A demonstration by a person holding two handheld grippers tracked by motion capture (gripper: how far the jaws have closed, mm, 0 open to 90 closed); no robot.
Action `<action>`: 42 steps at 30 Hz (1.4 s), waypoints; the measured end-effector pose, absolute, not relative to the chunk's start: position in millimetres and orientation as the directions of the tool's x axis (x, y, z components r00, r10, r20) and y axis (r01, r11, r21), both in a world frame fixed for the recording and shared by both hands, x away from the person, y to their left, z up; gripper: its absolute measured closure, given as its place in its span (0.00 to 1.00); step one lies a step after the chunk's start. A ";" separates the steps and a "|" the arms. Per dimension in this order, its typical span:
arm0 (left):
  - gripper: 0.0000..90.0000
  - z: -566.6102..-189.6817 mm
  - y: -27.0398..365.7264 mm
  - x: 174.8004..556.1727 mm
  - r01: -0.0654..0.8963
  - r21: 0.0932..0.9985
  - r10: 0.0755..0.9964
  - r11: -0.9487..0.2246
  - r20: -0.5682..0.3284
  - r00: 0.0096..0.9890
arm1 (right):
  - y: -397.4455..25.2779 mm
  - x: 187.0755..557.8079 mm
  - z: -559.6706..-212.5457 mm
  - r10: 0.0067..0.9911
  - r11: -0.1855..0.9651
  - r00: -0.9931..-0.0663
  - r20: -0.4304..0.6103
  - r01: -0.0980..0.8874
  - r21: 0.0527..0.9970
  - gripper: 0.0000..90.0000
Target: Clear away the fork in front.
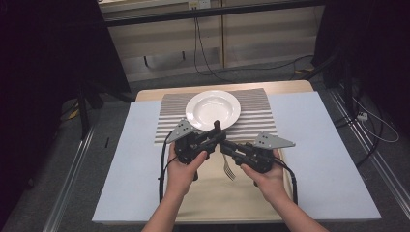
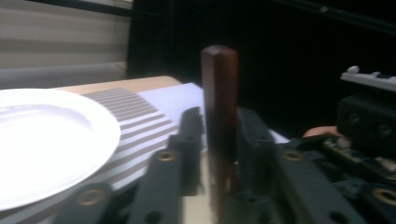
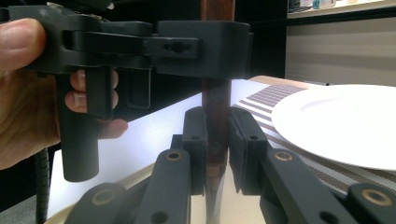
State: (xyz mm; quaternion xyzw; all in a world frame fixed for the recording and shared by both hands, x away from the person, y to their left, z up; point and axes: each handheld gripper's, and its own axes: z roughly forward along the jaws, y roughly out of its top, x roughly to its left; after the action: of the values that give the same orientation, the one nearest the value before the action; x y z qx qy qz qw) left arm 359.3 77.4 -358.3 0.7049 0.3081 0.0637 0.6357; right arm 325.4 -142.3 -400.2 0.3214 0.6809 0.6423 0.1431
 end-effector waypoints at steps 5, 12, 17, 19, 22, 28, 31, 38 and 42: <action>0.88 -356.5 79.9 359.5 0.367 0.930 0.490 0.000 -0.320 0.811 | -141.8 323.3 -399.3 0.624 -0.025 -0.755 0.201 0.238 0.971 0.85; 0.88 -353.0 90.9 360.2 0.385 0.923 0.485 -0.002 -0.336 0.807 | -150.9 317.1 -396.6 0.651 0.011 -0.745 0.149 0.206 0.979 0.75; 0.89 -350.8 101.1 359.4 0.392 0.919 0.489 -0.036 -0.326 0.809 | -163.5 315.9 -399.3 0.685 0.036 -0.718 0.123 0.203 0.979 0.65; 0.89 -350.0 105.9 358.8 0.395 0.918 0.488 -0.045 -0.325 0.810 | -167.8 314.8 -400.0 0.697 0.050 -0.709 0.108 0.199 0.979 0.64; 0.89 -349.3 112.5 357.9 0.399 0.916 0.478 -0.044 -0.332 0.813 | -174.8 313.3 -401.6 0.710 0.061 -0.697 0.101 0.203 0.977 0.61; 0.89 -348.0 125.9 354.5 0.411 0.910 0.474 -0.059 -0.337 0.814 | -192.1 308.2 -404.1 0.739 0.059 -0.667 0.096 0.207 0.977 0.52; 0.89 -348.0 131.9 352.3 0.414 0.908 0.475 -0.072 -0.334 0.814 | -201.2 304.7 -405.7 0.753 0.065 -0.651 0.092 0.213 0.975 0.49; 0.89 -348.8 143.3 346.7 0.430 0.897 0.476 -0.101 -0.336 0.813 | -218.8 300.2 -411.4 0.780 0.066 -0.619 0.093 0.229 0.971 0.42; 0.89 -348.3 147.2 344.8 0.438 0.890 0.472 -0.125 -0.335 0.815 | -224.7 300.0 -413.7 0.778 0.059 -0.620 0.103 0.236 0.970 0.38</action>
State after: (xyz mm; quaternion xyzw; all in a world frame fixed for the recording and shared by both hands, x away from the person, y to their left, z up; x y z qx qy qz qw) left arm 344.8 147.2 -348.3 0.7499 0.3035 0.0145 0.5876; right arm 300.0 -224.7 -413.7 0.3675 0.6892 0.5789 0.2340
